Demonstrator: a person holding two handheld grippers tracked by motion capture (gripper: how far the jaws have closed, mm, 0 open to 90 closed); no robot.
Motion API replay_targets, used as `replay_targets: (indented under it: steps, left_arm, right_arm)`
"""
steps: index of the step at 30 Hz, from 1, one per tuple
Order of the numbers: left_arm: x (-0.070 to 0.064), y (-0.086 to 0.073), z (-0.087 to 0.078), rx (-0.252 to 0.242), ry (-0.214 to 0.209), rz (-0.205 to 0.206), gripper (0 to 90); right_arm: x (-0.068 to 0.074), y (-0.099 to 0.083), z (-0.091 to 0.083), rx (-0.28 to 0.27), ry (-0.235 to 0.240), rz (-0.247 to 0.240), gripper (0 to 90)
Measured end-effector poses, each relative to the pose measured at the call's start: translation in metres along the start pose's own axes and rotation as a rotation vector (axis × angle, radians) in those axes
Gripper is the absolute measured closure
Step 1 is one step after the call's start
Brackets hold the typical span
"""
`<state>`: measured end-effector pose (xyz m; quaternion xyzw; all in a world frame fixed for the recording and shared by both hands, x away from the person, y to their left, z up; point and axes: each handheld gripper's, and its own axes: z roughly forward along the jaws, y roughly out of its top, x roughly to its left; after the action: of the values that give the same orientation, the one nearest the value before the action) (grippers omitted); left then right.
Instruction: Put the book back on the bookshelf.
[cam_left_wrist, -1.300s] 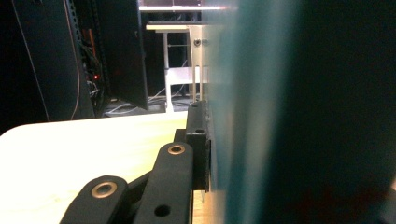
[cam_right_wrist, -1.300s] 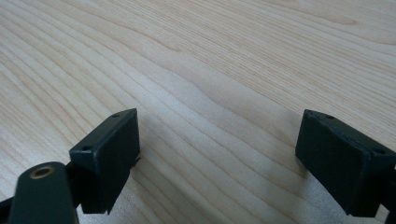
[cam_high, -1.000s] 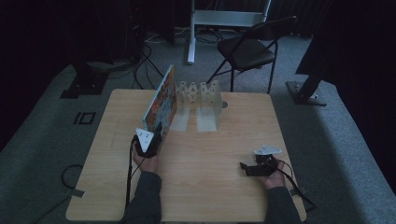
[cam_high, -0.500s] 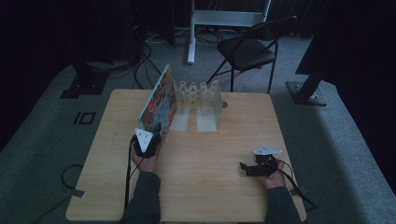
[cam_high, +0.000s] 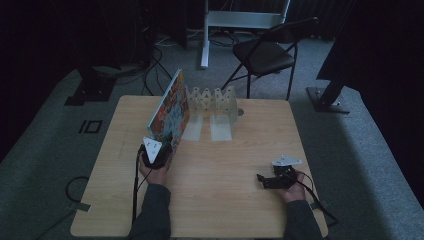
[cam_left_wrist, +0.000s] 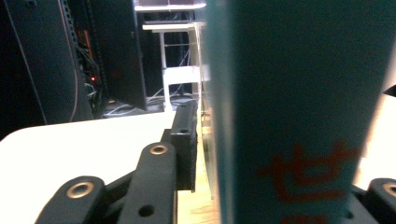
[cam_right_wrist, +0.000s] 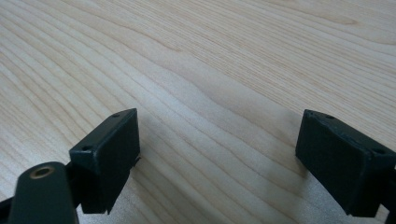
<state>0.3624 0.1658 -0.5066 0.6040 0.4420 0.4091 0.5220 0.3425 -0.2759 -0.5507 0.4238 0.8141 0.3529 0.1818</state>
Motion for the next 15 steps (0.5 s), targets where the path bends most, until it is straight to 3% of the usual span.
replay_targets:
  steps: [10,15]
  left_arm:
    - [0.0042,0.0004,-0.0028,0.005,-0.038,-0.019,58.1]
    - [0.0090,-0.0012,-0.0063,0.012,-0.072,-0.049,53.3]
  right_arm:
    - [0.0002,0.0000,-0.0001,0.001,0.001,0.002,13.4]
    - [0.0002,0.0000,-0.0001,0.001,0.001,0.002,13.4]
